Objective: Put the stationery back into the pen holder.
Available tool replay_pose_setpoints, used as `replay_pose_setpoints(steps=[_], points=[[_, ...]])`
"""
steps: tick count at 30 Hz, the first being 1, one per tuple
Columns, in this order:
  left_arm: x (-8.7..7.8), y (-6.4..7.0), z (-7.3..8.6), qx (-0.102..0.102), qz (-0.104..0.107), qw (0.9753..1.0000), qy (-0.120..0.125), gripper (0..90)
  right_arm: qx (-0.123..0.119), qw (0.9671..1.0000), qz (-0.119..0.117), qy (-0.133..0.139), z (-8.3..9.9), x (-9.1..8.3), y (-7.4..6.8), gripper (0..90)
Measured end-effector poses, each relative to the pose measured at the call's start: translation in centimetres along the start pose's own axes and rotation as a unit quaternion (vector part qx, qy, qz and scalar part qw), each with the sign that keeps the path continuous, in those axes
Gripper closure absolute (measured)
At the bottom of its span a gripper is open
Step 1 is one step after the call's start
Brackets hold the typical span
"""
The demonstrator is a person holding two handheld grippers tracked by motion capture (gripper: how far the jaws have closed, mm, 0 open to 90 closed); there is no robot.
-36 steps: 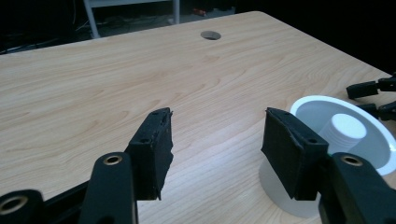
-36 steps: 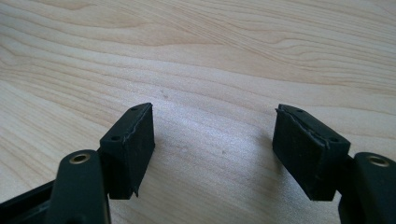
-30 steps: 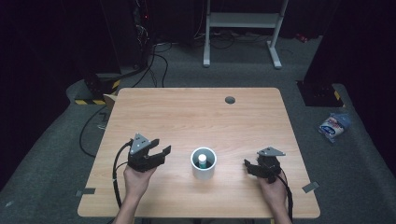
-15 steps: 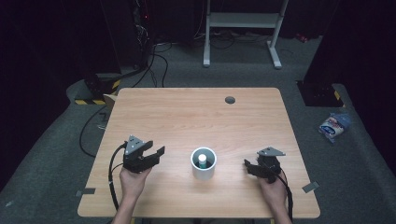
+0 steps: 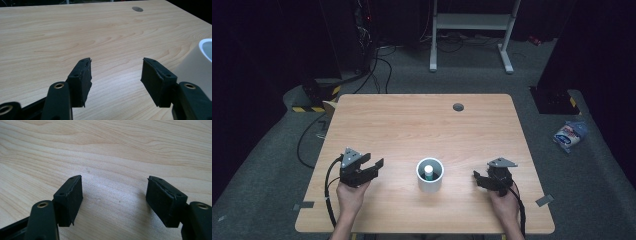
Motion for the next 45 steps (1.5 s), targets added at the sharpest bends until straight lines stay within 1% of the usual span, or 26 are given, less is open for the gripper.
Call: replay_pose_setpoints(steps=[2, 8, 13, 17, 21, 23, 26, 27, 29, 30, 31, 33, 36, 41, 45], points=[[0.1, -0.3, 0.2, 0.001, -0.005, 1.0000, -0.003, 41.1, 0.001, 1.0000, 0.000, 0.000, 0.0, 0.0, 0.0, 29.6], [0.3, -0.8, 1.1, -0.009, -0.014, 0.9999, -0.004, 40.3, -0.001, 1.0000, 0.000, 0.001, 0.0, 0.0, 0.0, 29.6], [0.5, -1.4, 1.9, -0.006, -0.024, 0.9995, -0.016, 39.9, 0.000, 1.0000, 0.000, 0.001, 0.0, 0.0, 0.0, 29.6], [0.5, -1.9, 2.3, -0.012, -0.031, 0.9993, -0.016, 39.8, -0.001, 1.0000, 0.000, 0.001, 0.0, 0.0, 0.0, 29.6], [0.9, -2.2, 3.0, -0.019, -0.038, 0.9989, -0.021, 39.7, 0.000, 1.0000, 0.000, 0.001, 0.0, 0.0, 0.0, 29.6], [1.0, -2.4, 3.2, -0.016, -0.042, 0.9987, -0.026, 39.7, -0.001, 1.0000, 0.000, 0.001, 0.0, 0.0, 0.0, 29.6], [1.3, -2.7, 3.6, -0.022, -0.046, 0.9982, -0.031, 39.7, 0.000, 1.0000, 0.000, 0.001, 0.0, 0.0, 0.0, 29.6], [1.4, -2.8, 3.7, -0.019, -0.050, 0.9980, -0.033, 39.7, 0.000, 1.0000, 0.000, 0.001, 0.0, 0.0, 0.0, 29.6], [1.6, -2.9, 4.0, -0.023, -0.052, 0.9978, -0.035, 39.7, 0.001, 1.0000, 0.000, 0.000, 0.0, 0.0, 0.0, 29.6], [1.7, -3.1, 4.2, -0.020, -0.054, 0.9976, -0.038, 39.6, 0.001, 1.0000, 0.000, 0.000, 0.0, 0.0, 0.0, 29.6], [1.9, -3.0, 4.4, -0.023, -0.056, 0.9974, -0.039, 39.7, 0.000, 1.0000, 0.000, 0.000, 0.0, 0.0, 0.0, 29.6], [2.2, -3.2, 4.9, -0.017, -0.064, 0.9965, -0.051, 39.7, 0.000, 1.0000, 0.000, 0.001, 0.0, 0.0, 0.0, 29.6], [2.8, -3.7, 5.7, -0.020, -0.075, 0.9948, -0.066, 39.7, 0.001, 1.0000, 0.000, 0.000, 0.0, 0.0, 0.0, 29.6], [3.2, -4.2, 6.1, -0.031, -0.087, 0.9935, -0.066, 39.3, 0.000, 1.0000, 0.000, 0.001, 0.0, 0.0, 0.0, 29.6], [3.5, -4.4, 6.5, -0.023, -0.099, 0.9916, -0.080, 39.0, 0.000, 1.0000, 0.000, 0.001, 0.0, 0.0, 0.0, 29.6]])
Point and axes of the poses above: each handheld gripper's, and its own axes: x roughly forward along the jaws, z roughly out of its underside, y roughly to its right, the point moved 6 cm from there along x, roughly forward along the jaws, and after that the axes turned 5 degrees about z, right-handed, at the moved point
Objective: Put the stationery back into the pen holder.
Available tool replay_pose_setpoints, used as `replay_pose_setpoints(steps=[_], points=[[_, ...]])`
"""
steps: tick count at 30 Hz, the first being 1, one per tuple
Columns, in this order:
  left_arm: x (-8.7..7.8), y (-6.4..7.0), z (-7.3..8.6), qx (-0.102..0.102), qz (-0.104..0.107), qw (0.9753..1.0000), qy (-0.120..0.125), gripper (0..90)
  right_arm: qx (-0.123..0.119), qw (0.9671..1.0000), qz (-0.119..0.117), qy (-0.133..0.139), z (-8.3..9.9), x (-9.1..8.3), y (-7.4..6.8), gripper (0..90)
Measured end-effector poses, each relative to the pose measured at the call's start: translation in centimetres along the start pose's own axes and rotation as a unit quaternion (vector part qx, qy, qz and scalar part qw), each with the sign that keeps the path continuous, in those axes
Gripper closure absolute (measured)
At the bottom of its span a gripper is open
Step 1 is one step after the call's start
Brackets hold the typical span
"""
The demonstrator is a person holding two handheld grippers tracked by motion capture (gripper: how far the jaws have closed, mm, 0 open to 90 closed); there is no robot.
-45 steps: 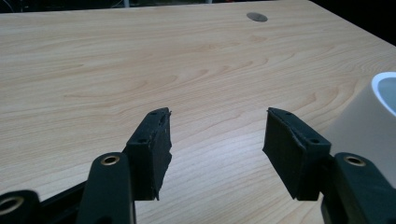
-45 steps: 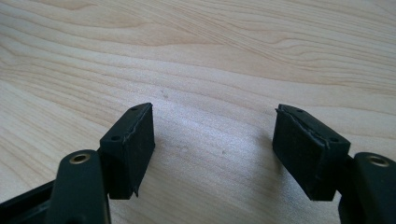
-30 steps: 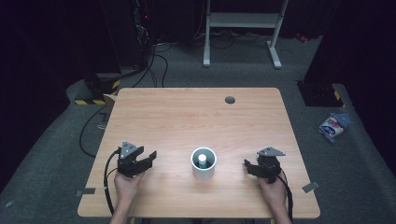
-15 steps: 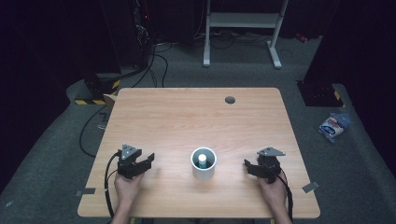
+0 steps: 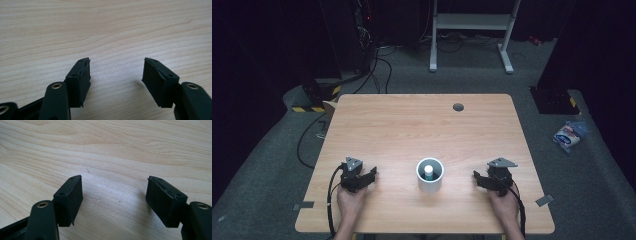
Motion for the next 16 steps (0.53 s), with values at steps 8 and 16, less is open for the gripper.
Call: replay_pose_setpoints(steps=[8, 16], points=[[0.08, -0.34, 0.04, 0.008, -0.010, 0.9999, -0.010, 35.9, 0.000, 1.0000, 0.000, 0.000, 0.00, 0.00, 0.00, 29.6], [0.16, -0.39, 0.03, 0.004, -0.016, 0.9998, -0.008, 32.0, 0.000, 1.0000, 0.000, 0.000, 0.01, 0.00, 0.00, 29.6]])
Point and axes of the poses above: each handheld gripper's, and its own axes: x roughly forward along the jaws, z roughly out of its underside, y roughly to its right, the point moved 6 cm from there along x, roughly forward along the jaws, and after that the axes turned 5 degrees about z, right-handed, at the moved point
